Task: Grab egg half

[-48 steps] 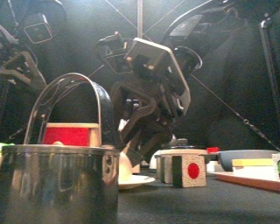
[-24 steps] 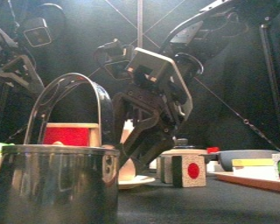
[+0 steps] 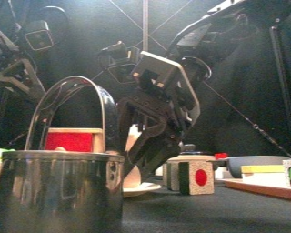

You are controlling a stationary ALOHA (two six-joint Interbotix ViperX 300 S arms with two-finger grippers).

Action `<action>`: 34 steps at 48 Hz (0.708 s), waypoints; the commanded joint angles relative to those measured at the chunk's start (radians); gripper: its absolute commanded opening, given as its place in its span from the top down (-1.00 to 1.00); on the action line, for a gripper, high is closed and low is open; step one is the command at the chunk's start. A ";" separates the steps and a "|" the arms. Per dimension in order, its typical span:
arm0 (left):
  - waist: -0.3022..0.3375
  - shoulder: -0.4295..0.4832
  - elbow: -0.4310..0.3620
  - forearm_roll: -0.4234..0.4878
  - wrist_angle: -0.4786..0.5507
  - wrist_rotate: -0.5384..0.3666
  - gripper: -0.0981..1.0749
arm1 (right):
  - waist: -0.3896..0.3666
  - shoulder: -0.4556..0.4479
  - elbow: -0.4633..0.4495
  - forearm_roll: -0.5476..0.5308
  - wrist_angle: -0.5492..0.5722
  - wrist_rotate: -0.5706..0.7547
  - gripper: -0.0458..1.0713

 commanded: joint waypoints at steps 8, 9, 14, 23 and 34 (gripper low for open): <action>0.003 0.003 -0.011 -0.002 -0.008 0.002 -0.32 | 0.006 -0.020 -0.017 -0.008 -0.003 -0.002 -0.77; 0.003 0.002 -0.011 -0.002 -0.008 0.002 -0.32 | 0.006 -0.020 -0.018 -0.008 -0.003 -0.002 -0.77; 0.003 0.002 -0.011 -0.002 -0.008 0.002 -0.32 | 0.006 -0.020 -0.017 -0.008 0.000 -0.002 -0.74; 0.003 0.002 -0.011 -0.002 -0.008 0.002 -0.32 | 0.008 -0.020 -0.018 -0.017 0.000 -0.002 -0.47; 0.003 0.002 -0.011 -0.006 -0.008 0.002 -0.32 | 0.006 -0.029 -0.018 -0.017 0.003 -0.002 -0.32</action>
